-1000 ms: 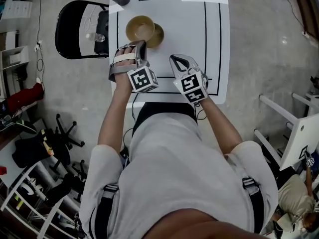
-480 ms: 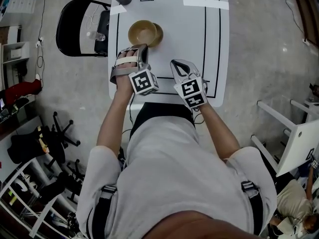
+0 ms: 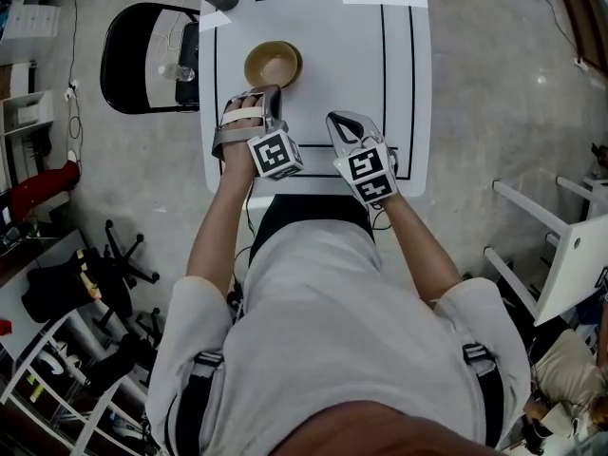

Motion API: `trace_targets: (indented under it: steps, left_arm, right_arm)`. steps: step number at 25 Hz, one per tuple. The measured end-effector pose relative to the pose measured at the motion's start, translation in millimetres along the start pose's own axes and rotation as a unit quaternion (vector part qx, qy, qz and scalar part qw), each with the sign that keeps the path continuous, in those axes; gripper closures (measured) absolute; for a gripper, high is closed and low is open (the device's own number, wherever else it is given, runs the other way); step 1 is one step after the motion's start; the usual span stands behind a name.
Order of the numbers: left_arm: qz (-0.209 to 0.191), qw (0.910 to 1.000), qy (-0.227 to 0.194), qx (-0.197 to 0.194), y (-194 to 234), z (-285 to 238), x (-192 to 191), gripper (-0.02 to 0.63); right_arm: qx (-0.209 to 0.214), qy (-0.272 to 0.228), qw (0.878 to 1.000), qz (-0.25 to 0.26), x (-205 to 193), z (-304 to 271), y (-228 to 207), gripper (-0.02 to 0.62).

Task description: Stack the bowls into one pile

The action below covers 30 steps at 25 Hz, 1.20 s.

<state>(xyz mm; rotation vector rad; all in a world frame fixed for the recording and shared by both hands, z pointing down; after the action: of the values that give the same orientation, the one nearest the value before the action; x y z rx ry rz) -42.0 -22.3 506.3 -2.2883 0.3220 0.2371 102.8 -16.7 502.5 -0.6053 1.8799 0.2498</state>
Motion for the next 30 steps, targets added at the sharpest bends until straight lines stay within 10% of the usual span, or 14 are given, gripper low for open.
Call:
trace_targets:
  steps: [30]
  left_arm:
    - [0.072,0.9963,-0.009,-0.047,-10,-13,7,0.492]
  right_arm:
    - [-0.011,0.007,1.000,-0.015,-3,1,-11,0.596]
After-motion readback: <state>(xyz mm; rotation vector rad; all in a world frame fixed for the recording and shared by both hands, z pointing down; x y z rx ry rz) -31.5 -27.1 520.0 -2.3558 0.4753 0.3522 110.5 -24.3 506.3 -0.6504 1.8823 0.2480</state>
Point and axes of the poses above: the fingertips, and each gripper's own axes: z backward along the fingers, y to its left, x out of its top, the point moved 7 cm from there along z, backward along the fingers, and after that the axes turned 14 degrees about -y, right-handed, at the moved point
